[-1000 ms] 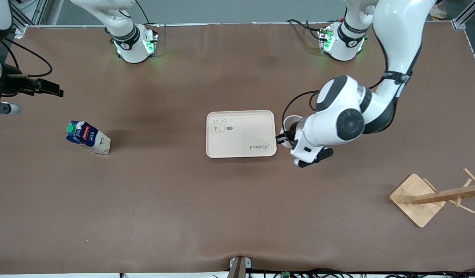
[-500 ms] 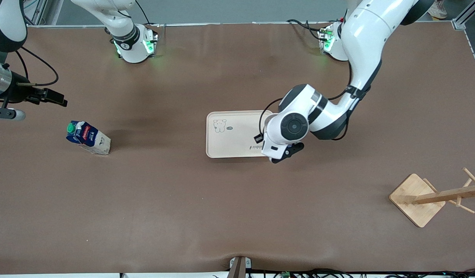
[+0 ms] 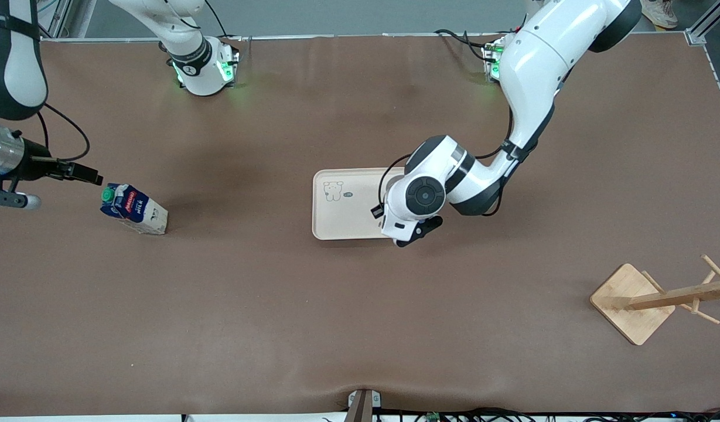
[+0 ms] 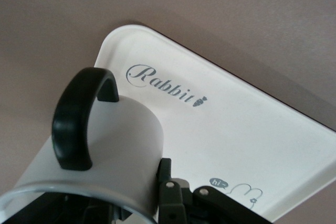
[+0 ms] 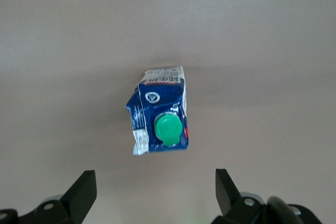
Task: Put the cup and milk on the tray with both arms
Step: 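Lower the mug onto the tray while the right gripper grasps the milk, then release the mug and withdraw the left gripper while the right lifts milk, then carry the milk carton with the right gripper over the tray, then lower the milk carton onto the tray beside the mug and release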
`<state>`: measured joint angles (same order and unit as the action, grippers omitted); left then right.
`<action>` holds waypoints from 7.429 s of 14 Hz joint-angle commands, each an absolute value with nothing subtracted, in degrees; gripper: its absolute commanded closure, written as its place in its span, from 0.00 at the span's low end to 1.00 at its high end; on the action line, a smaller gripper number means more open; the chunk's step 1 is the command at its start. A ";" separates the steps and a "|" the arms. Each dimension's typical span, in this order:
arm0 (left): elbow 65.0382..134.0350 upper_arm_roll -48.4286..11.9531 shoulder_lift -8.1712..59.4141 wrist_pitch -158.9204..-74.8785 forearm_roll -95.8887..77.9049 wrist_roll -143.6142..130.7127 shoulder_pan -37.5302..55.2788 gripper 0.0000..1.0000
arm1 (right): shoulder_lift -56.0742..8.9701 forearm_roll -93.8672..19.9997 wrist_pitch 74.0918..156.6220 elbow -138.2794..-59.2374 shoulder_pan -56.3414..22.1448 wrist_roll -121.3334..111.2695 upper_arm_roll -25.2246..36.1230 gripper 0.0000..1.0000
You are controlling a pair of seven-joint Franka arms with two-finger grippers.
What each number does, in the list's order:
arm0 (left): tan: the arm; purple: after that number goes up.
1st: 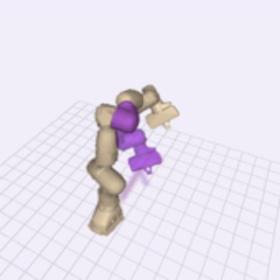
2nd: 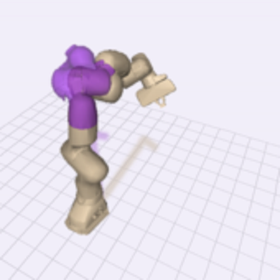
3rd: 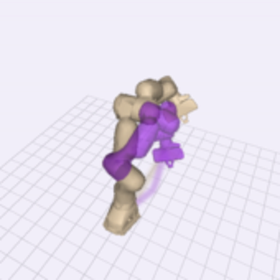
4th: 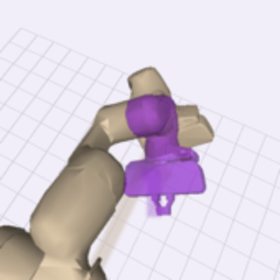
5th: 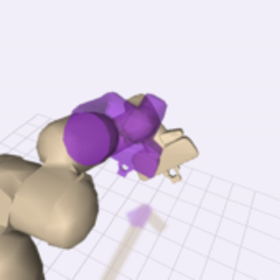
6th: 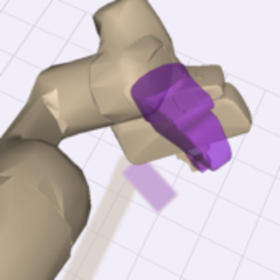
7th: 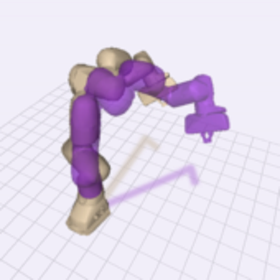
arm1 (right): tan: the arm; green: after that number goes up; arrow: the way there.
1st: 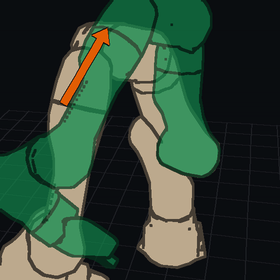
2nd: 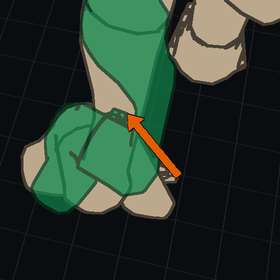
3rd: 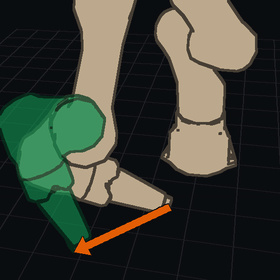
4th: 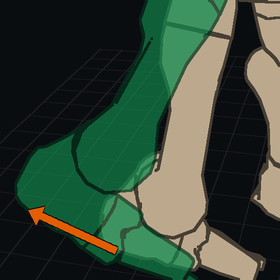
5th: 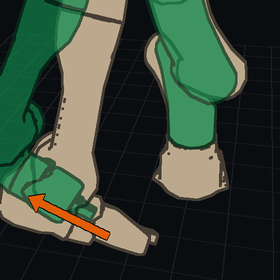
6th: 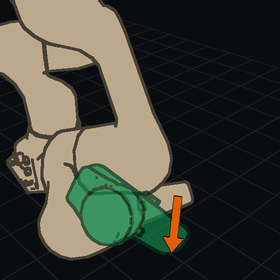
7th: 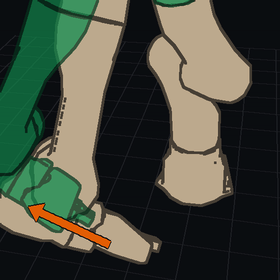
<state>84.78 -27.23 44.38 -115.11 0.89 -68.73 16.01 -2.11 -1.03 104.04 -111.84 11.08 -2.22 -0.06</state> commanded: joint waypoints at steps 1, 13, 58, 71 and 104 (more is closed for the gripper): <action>82.97 -26.89 46.66 -115.31 0.27 -69.09 16.44 1.00 | -3.34 -1.85 104.76 -111.62 11.34 -2.99 -0.79 0.00; 82.79 -26.89 50.10 -119.62 -4.22 -67.58 16.87 0.98 | -10.55 -1.76 108.46 -111.88 11.60 -10.02 -0.79 0.00; 87.98 -8.44 -2.90 -84.38 1.93 -8.26 -3.78 0.00 | -21.78 -11.34 90.50 -84.20 -28.11 24.41 -1.14 1.00; 88.15 -8.00 -2.81 -82.71 2.11 -8.53 -4.74 0.00 | -33.31 -10.72 103.79 -79.19 -38.49 32.17 -1.14 1.00; 87.80 -8.44 -2.99 -82.71 2.11 -8.44 -4.57 0.00 | -34.19 -10.64 101.79 -75.15 -39.73 34.81 -1.14 0.00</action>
<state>87.77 -8.41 -2.01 -83.21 2.77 -8.95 -4.43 -34.76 -10.51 103.56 -76.79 -39.23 33.80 -1.55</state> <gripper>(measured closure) 0.000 0.000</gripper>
